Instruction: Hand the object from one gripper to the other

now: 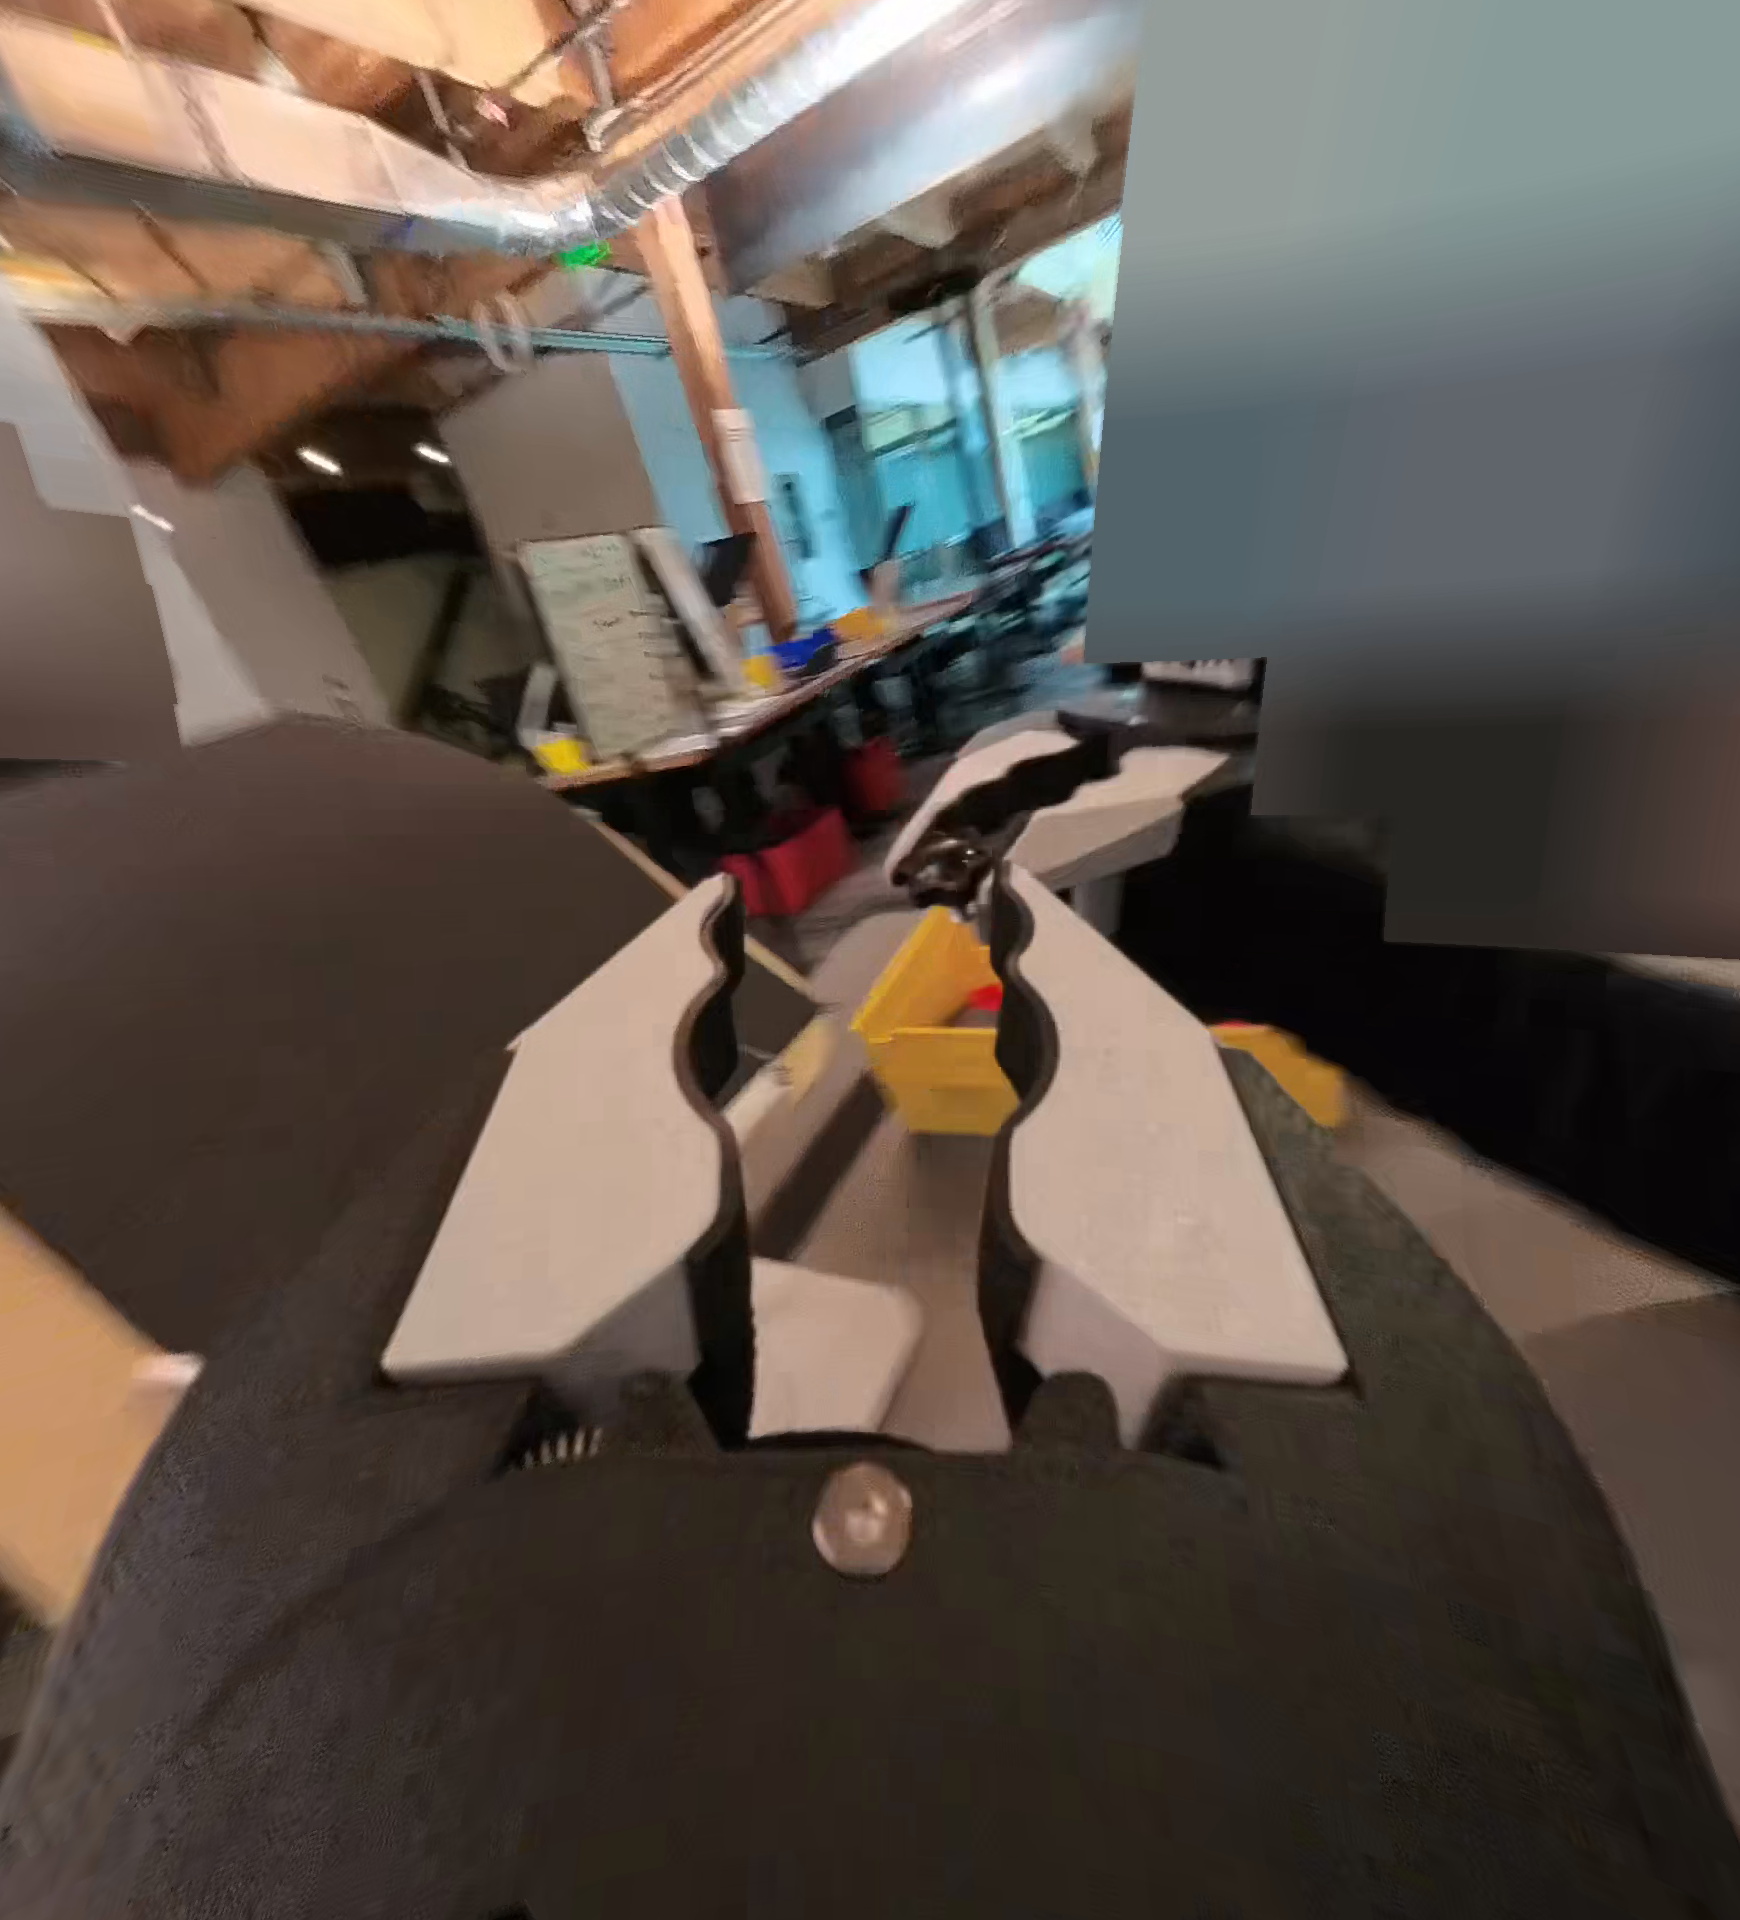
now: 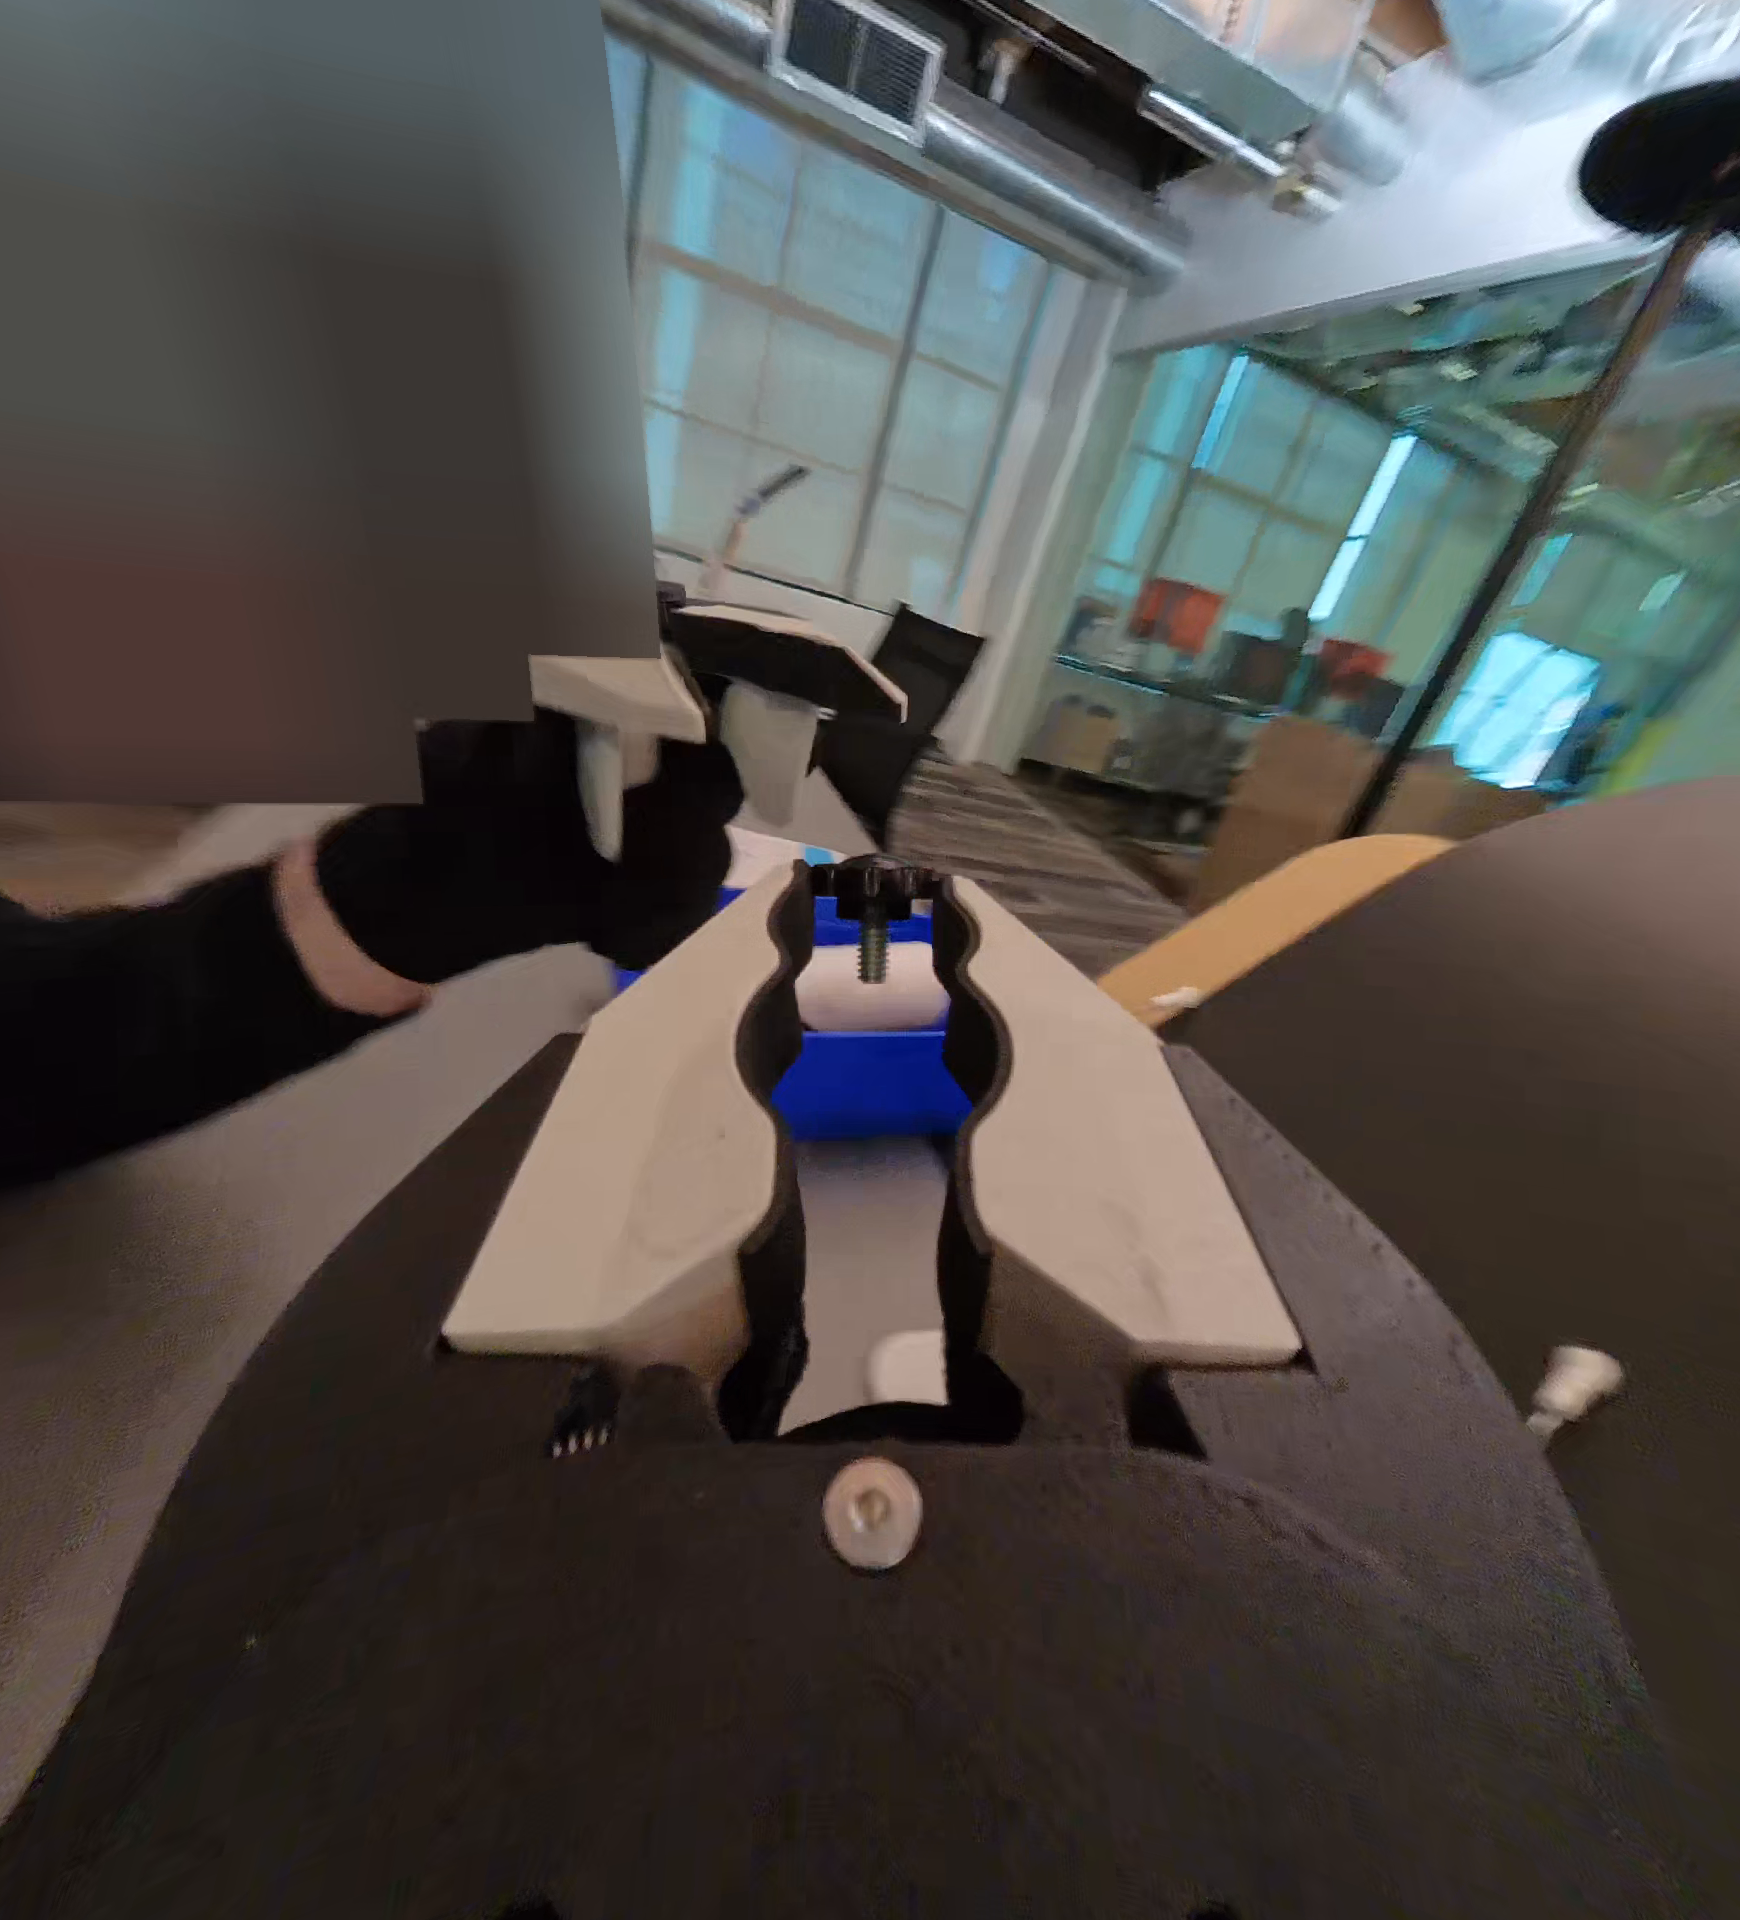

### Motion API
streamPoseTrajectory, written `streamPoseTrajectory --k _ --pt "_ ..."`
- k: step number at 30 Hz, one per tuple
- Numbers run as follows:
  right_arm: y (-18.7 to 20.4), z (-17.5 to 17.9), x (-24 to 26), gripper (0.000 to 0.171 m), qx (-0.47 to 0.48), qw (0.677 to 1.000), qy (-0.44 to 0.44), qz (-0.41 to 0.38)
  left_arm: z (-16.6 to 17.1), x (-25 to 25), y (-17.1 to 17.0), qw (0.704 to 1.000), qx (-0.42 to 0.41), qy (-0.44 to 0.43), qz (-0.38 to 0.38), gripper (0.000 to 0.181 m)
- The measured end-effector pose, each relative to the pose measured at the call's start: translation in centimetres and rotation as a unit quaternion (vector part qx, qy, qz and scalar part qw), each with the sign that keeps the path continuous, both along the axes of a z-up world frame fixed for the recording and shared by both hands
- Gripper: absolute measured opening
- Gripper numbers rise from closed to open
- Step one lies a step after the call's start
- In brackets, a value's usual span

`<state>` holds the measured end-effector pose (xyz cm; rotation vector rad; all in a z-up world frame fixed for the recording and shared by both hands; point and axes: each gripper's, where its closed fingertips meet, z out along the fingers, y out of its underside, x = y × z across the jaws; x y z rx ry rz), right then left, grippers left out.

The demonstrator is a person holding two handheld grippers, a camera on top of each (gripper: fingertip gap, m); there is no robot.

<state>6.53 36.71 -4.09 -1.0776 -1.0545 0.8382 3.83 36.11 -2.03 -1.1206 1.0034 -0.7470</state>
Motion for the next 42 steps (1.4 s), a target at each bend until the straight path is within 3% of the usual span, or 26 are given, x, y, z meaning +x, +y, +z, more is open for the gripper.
streamPoseTrajectory --k 2,5,8,14,20,25,29,33,36,38,42 --pt "0.4 -0.1 0.1 0.020 0.071 0.995 -0.038 -0.061 0.1 -0.1 0.5 0.992 -0.099 -0.055 -0.057 0.046" --pt "1.8 -1.0 0.0 0.021 0.176 0.961 -0.131 -0.171 -0.9 0.8 1.1 0.973 -0.193 -0.081 -0.096 0.052" --pt "2.8 -1.7 -0.5 0.021 0.248 0.916 -0.201 -0.244 -1.9 1.9 1.9 0.974 -0.208 -0.073 -0.058 0.051" --pt "3.0 -2.1 -2.0 0.021 0.315 0.868 -0.247 -0.295 -4.0 2.9 3.3 0.979 -0.201 -0.037 0.023 0.042" --pt "3.1 -2.0 -2.3 0.021 0.333 0.850 -0.258 -0.316 -4.3 2.8 3.5 0.981 -0.191 -0.023 0.033 0.023" --pt "3.1 -1.9 -2.4 0.021 0.331 0.852 -0.255 -0.314 -4.1 2.8 3.4 0.982 -0.184 -0.024 0.034 0.023" --pt "2.5 -2.0 -2.6 0.035 0.306 0.879 -0.240 -0.276 -3.5 2.2 3.6 0.988 -0.145 -0.024 0.055 0.022" --pt "2.5 -2.2 -1.9 0.037 0.193 0.939 -0.187 -0.216 -3.0 0.9 4.5 0.986 0.009 0.043 0.158 0.023" --pt "2.3 -1.3 -1.2 0.034 0.072 0.980 -0.100 -0.153 -2.7 0.6 4.7 0.958 0.138 0.102 0.232 0.023" --pt "2.0 -0.9 -1.0 0.037 -0.004 0.994 -0.052 -0.101 -2.3 0.8 4.1 0.936 0.218 0.116 0.250 0.023" --pt "1.5 -0.6 -1.0 0.039 -0.089 0.996 0.001 -0.031 -2.3 1.4 3.3 0.911 0.292 0.130 0.262 0.023"
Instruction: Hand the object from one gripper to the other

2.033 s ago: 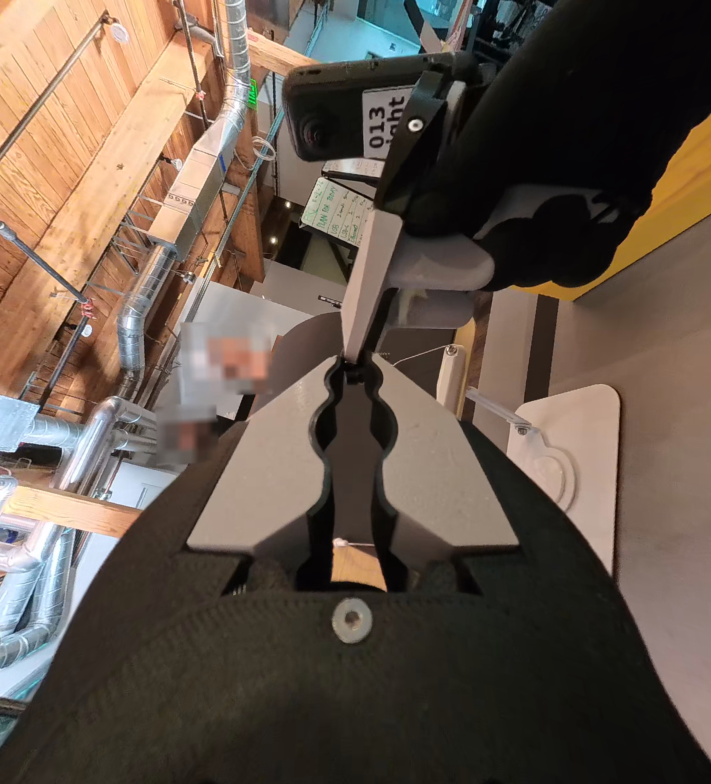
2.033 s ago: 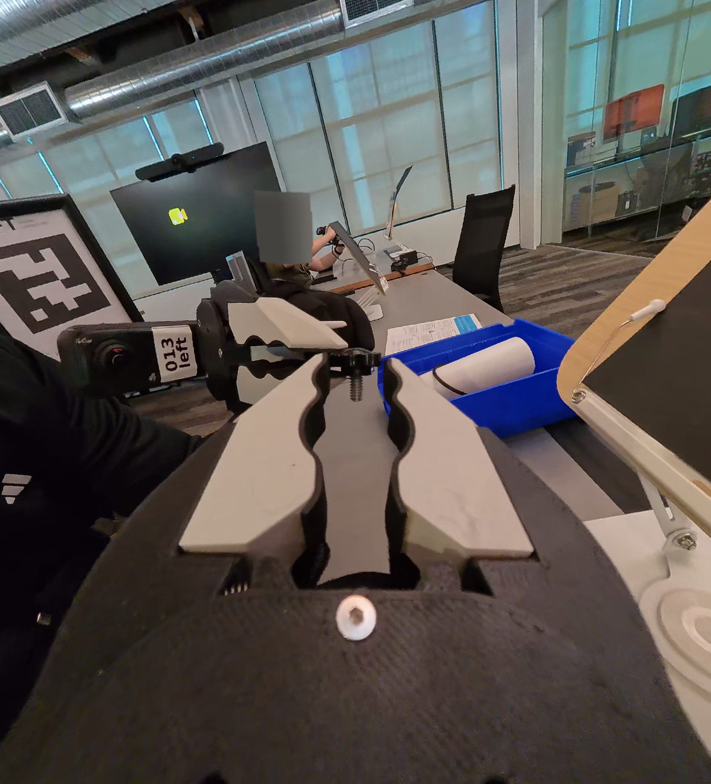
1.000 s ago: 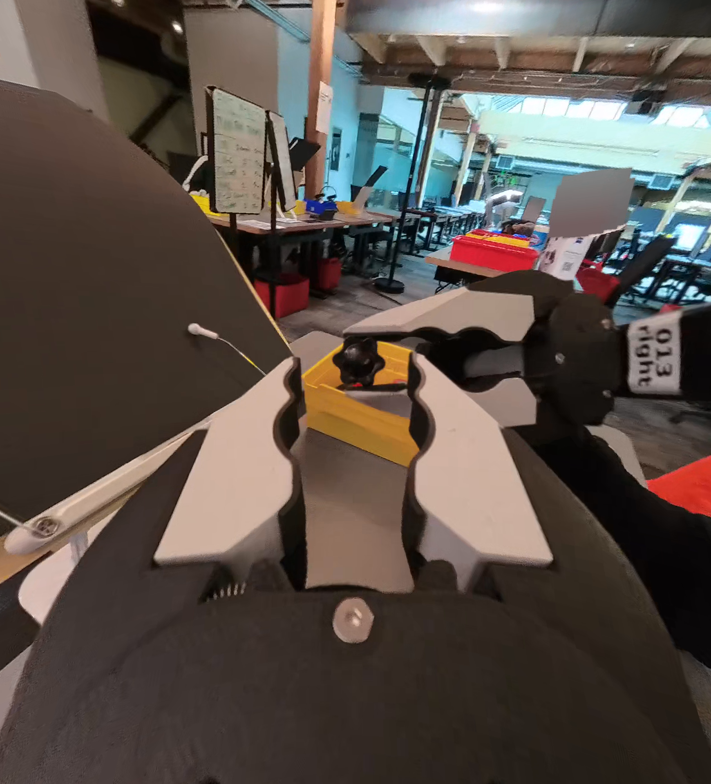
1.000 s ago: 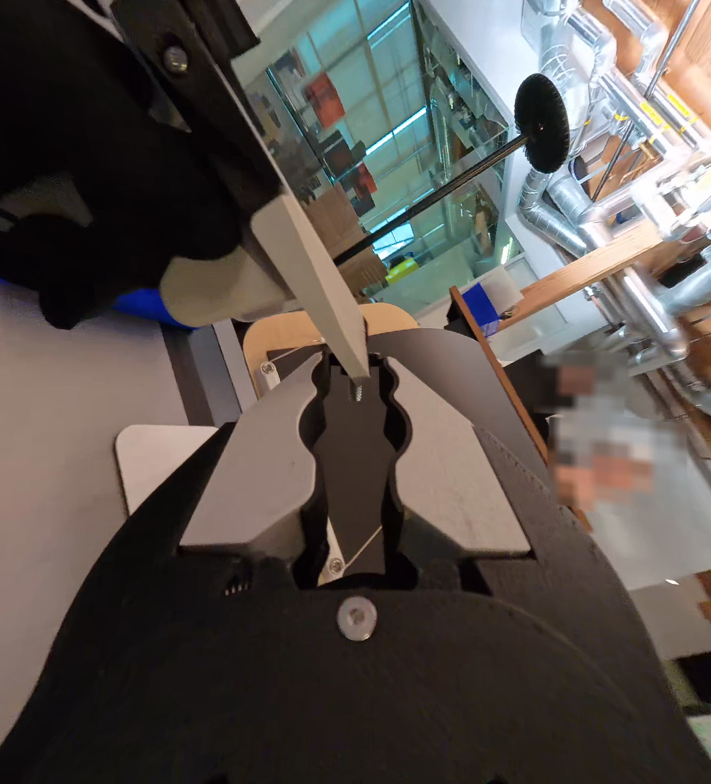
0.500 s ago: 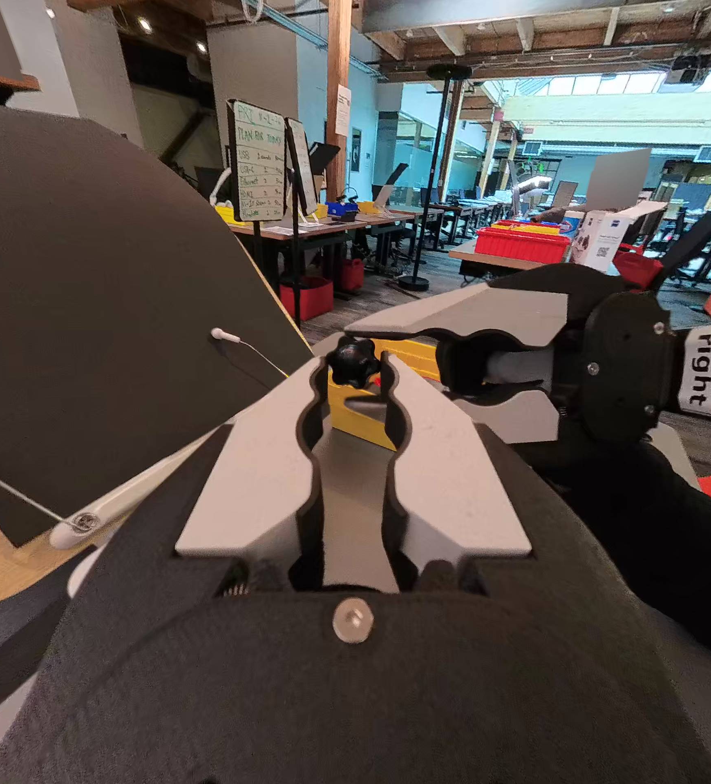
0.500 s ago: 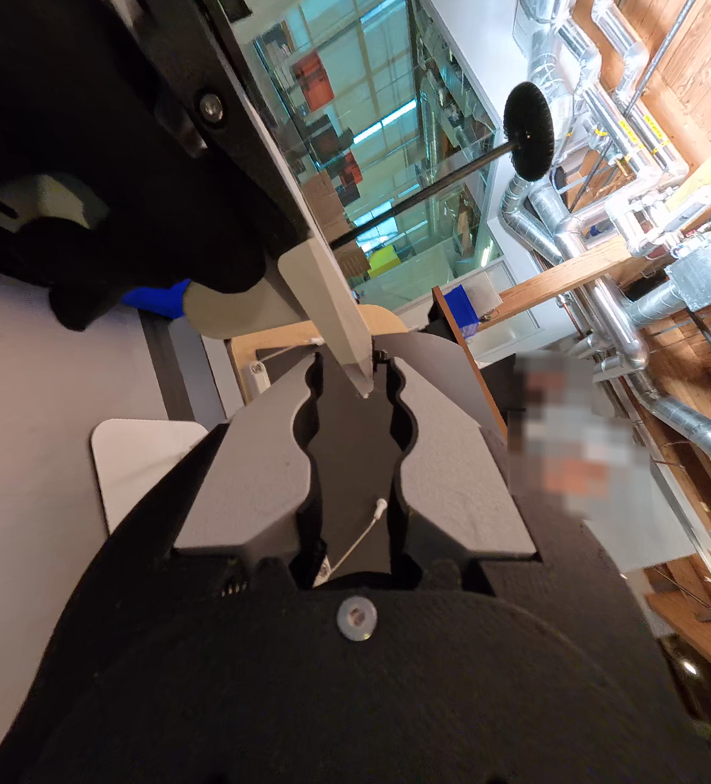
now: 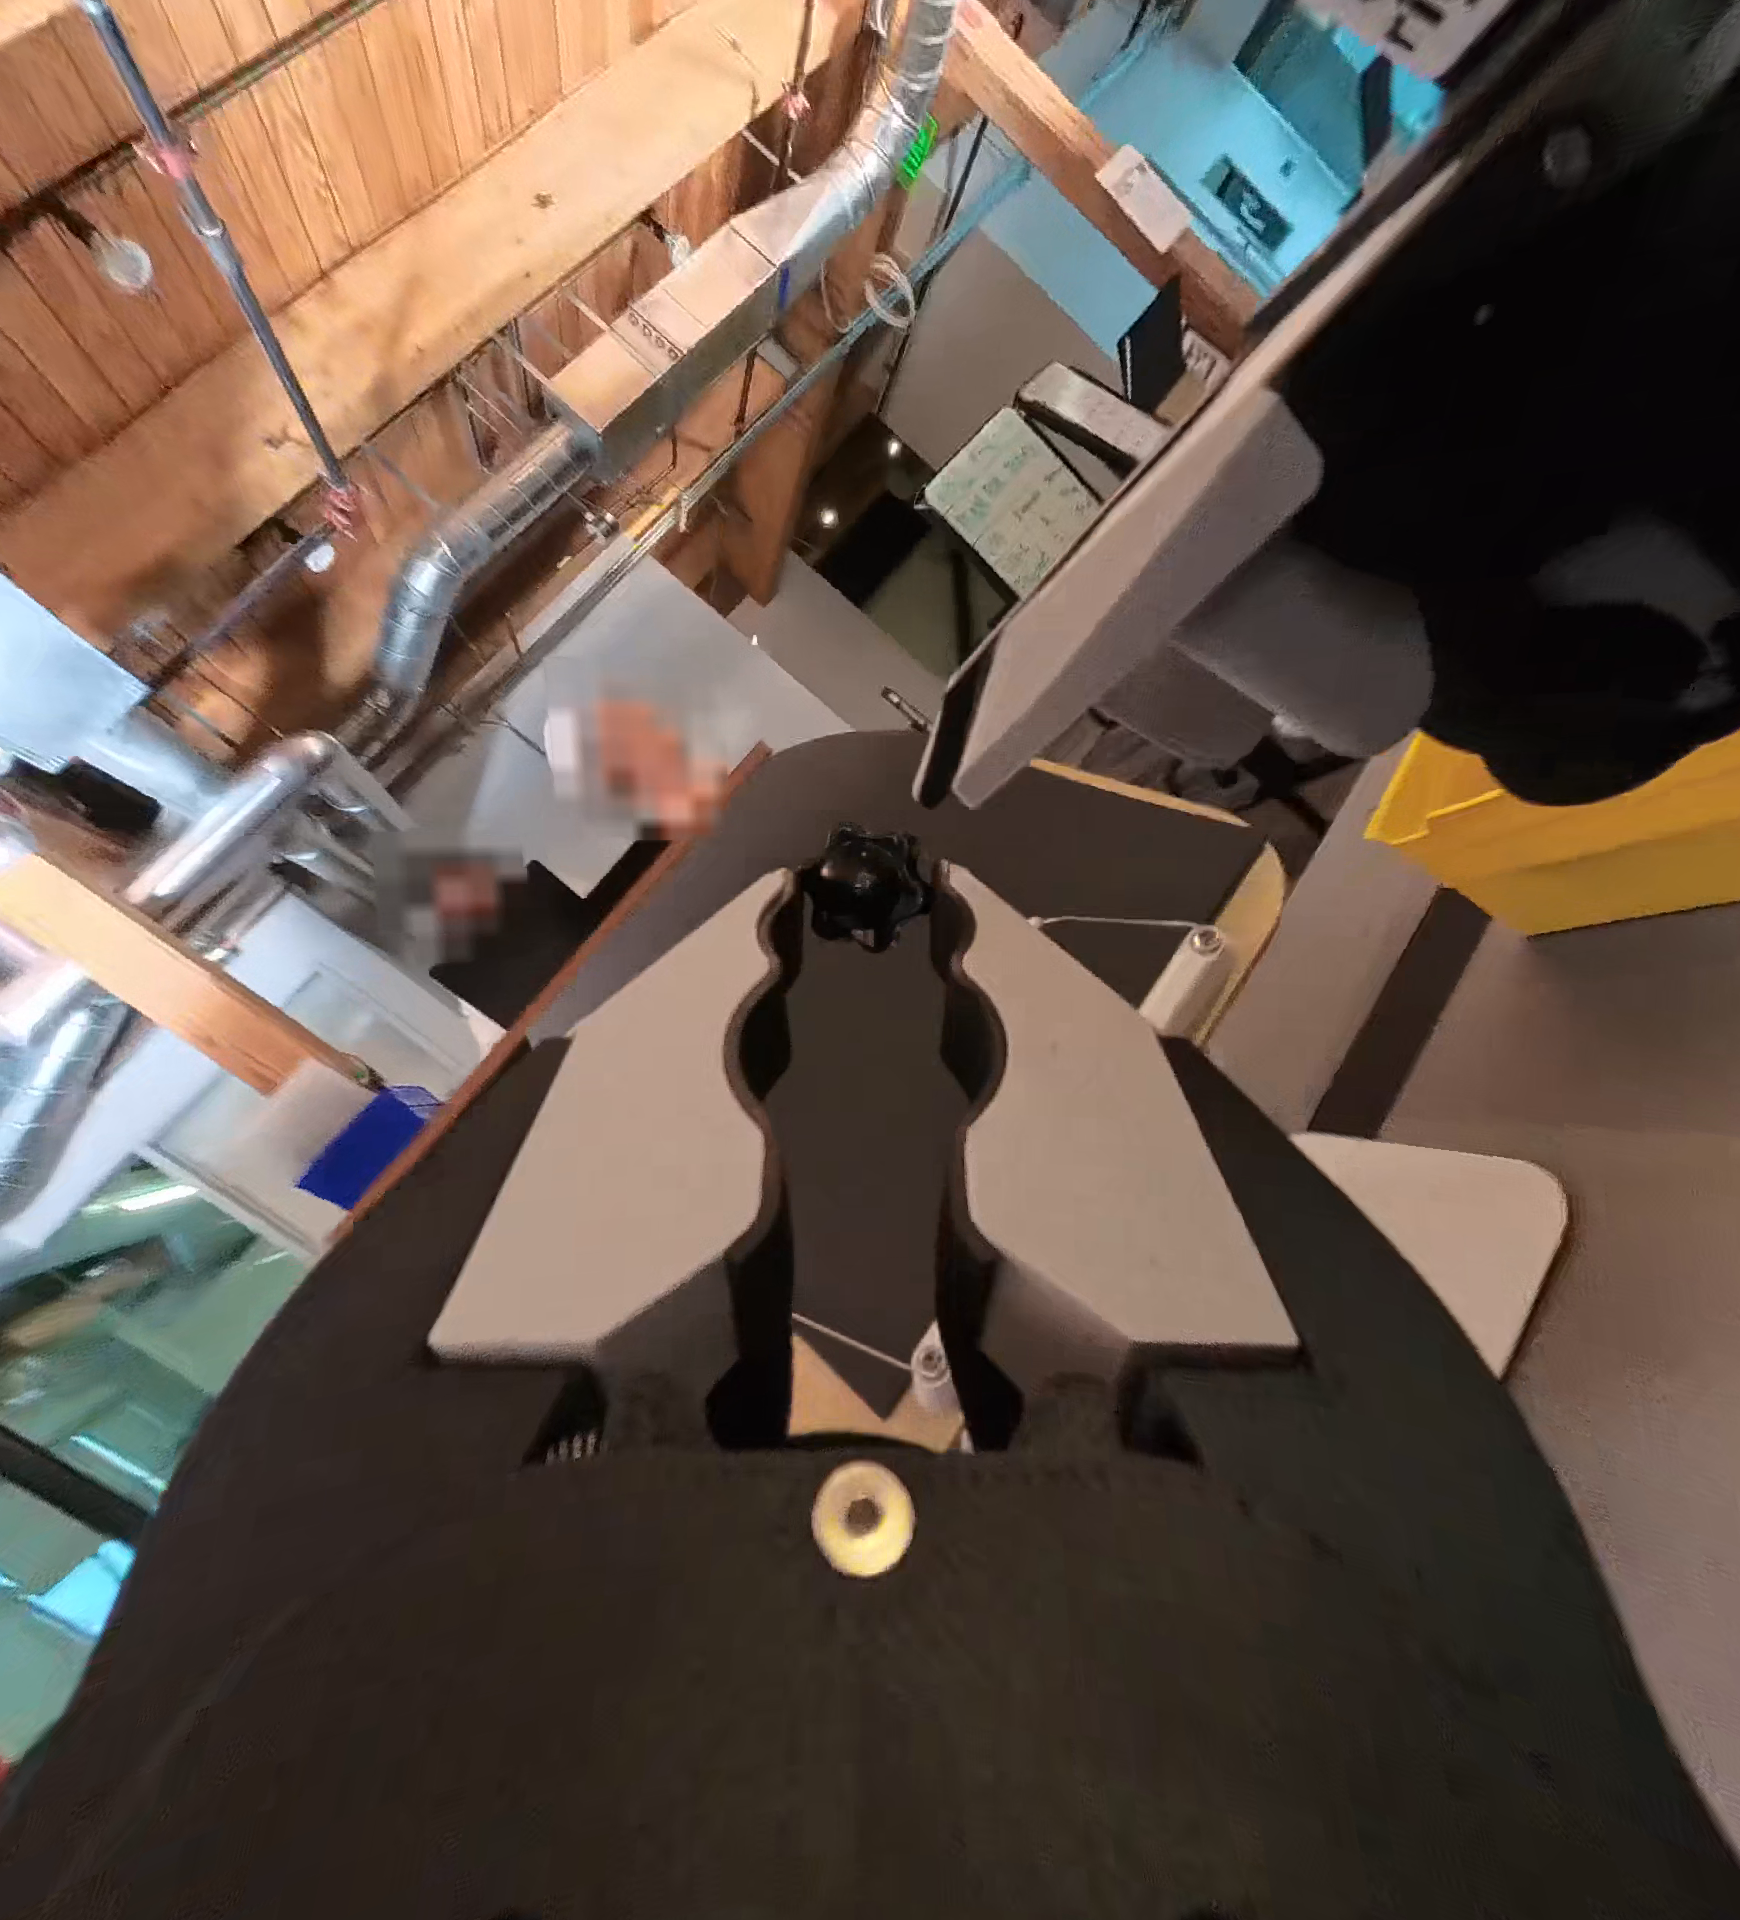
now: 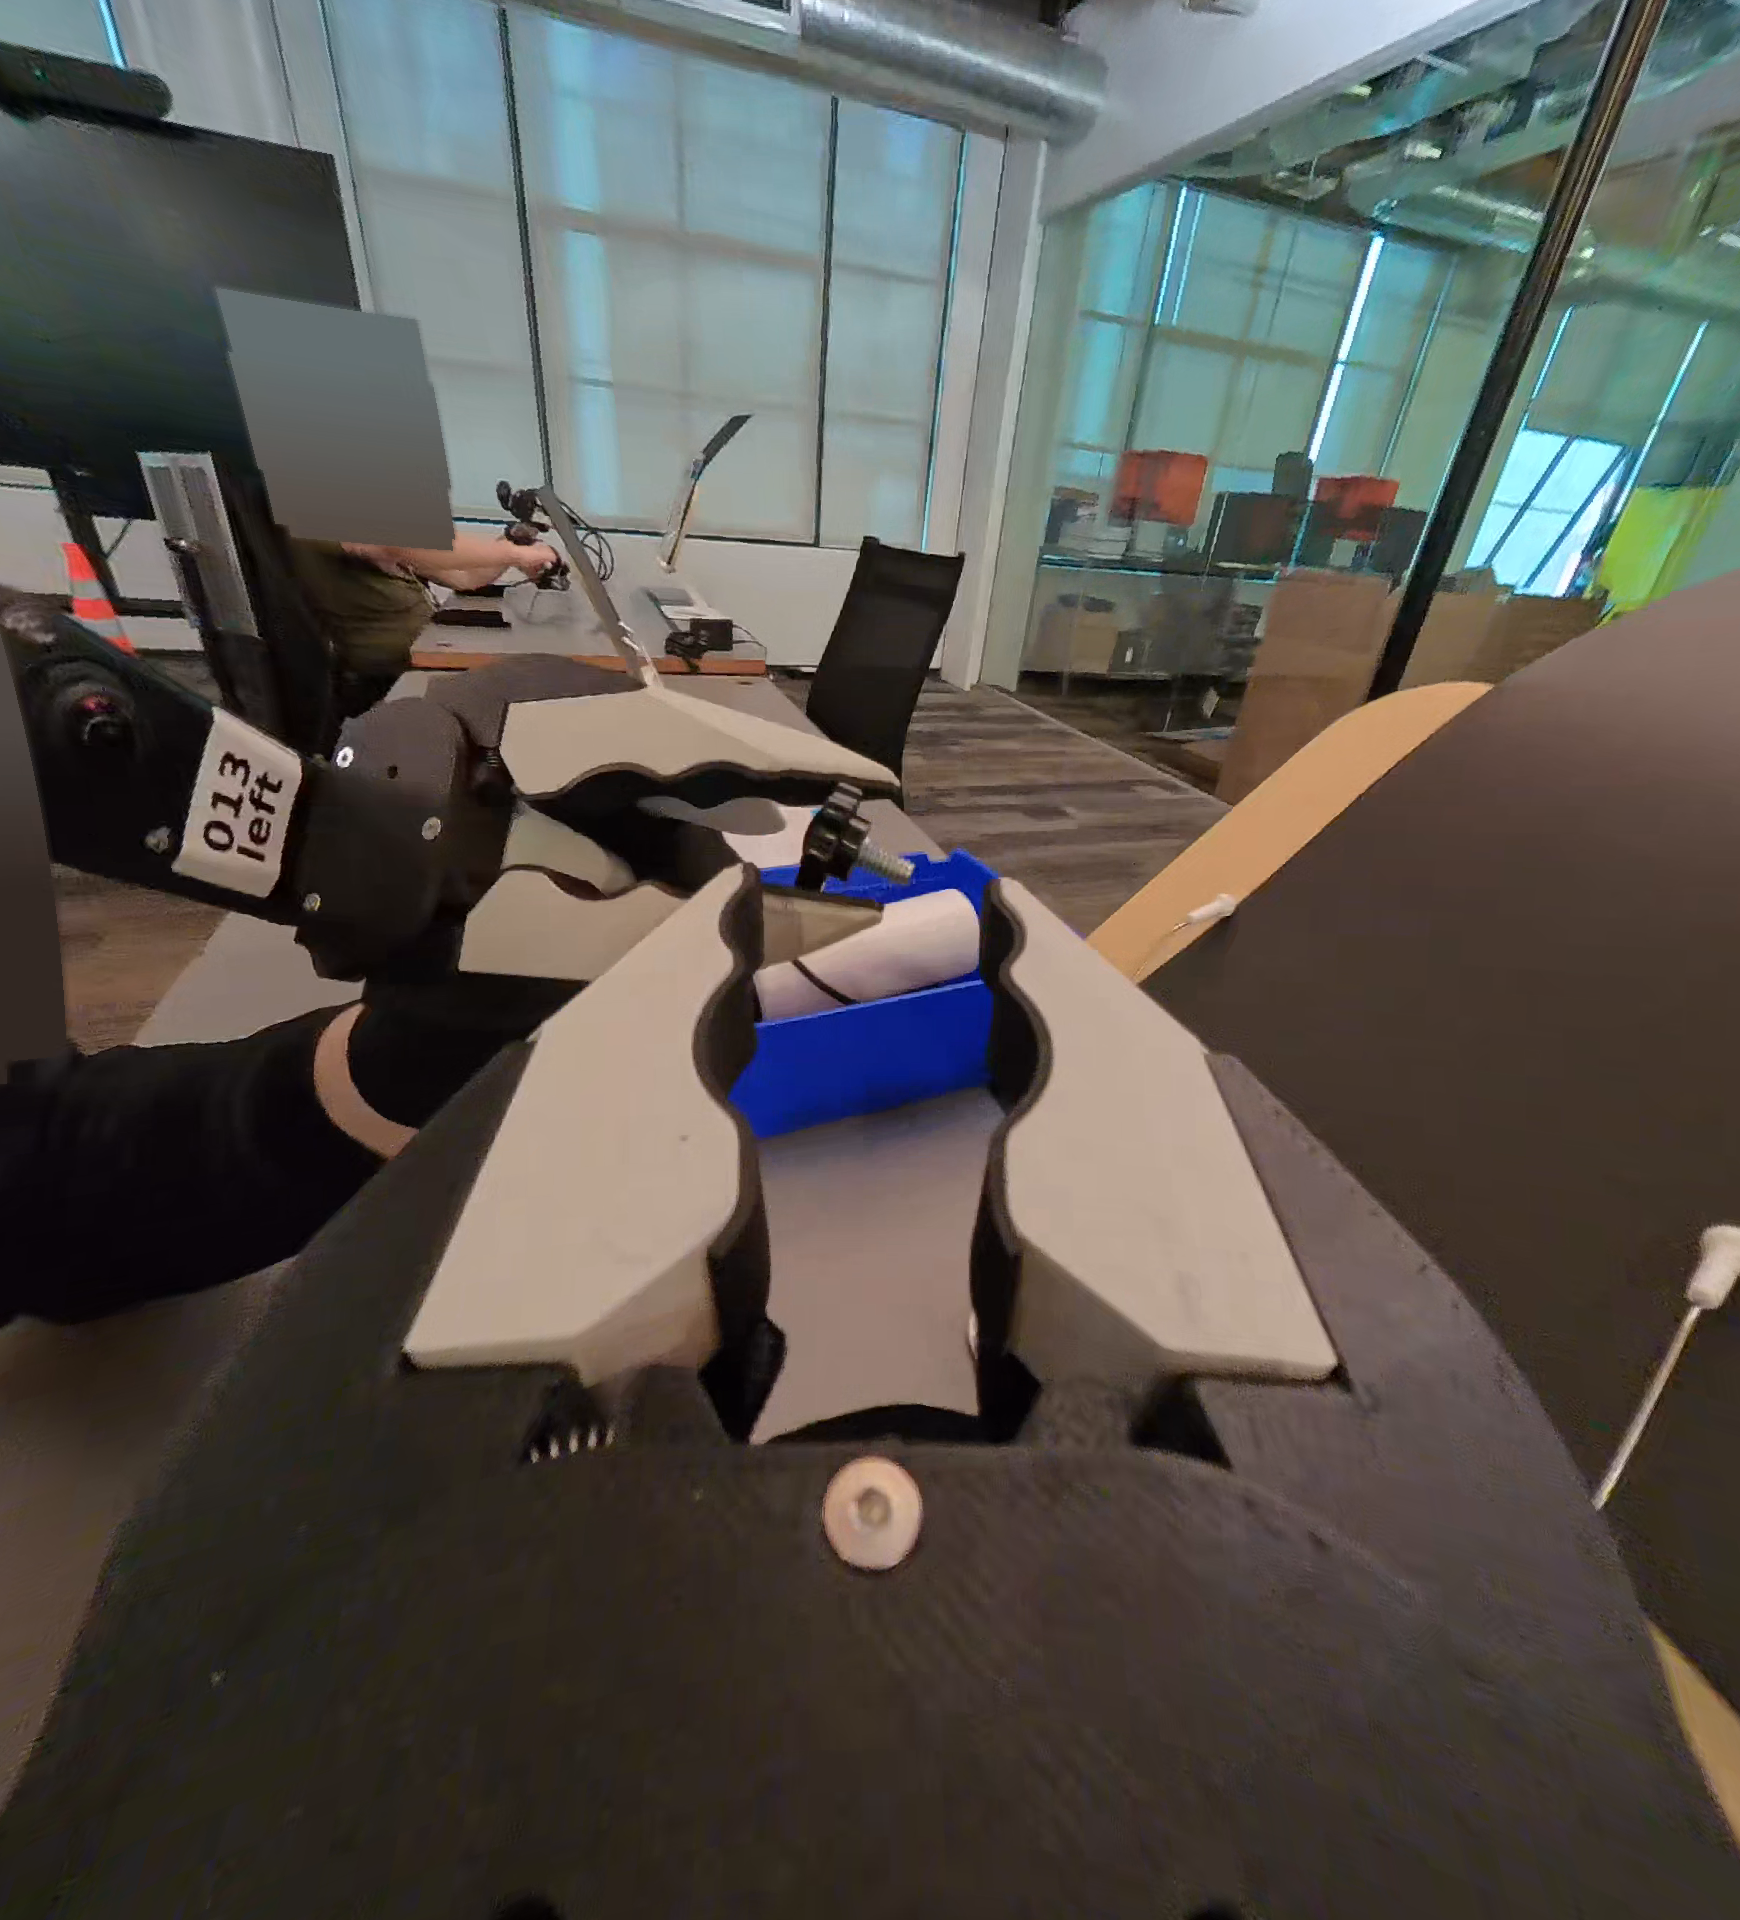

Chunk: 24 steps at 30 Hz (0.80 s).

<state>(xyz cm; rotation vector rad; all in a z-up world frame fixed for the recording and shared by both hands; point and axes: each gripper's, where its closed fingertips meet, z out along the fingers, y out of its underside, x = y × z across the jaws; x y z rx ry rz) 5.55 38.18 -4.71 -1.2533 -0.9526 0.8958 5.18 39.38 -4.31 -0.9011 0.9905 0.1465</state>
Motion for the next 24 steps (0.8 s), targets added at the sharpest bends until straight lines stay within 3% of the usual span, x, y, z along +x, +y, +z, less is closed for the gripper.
streamPoseTrajectory --k 6,24 --pt "-0.87 -0.29 -0.99 0.034 -0.026 0.999 0.003 0.037 -0.50 0.94 -0.53 0.998 0.047 0.033 0.010 0.022" --pt "-0.47 -0.49 -0.96 0.020 -0.032 0.999 -0.009 0.013 -0.22 0.98 -0.82 0.995 0.083 0.047 0.040 0.022"
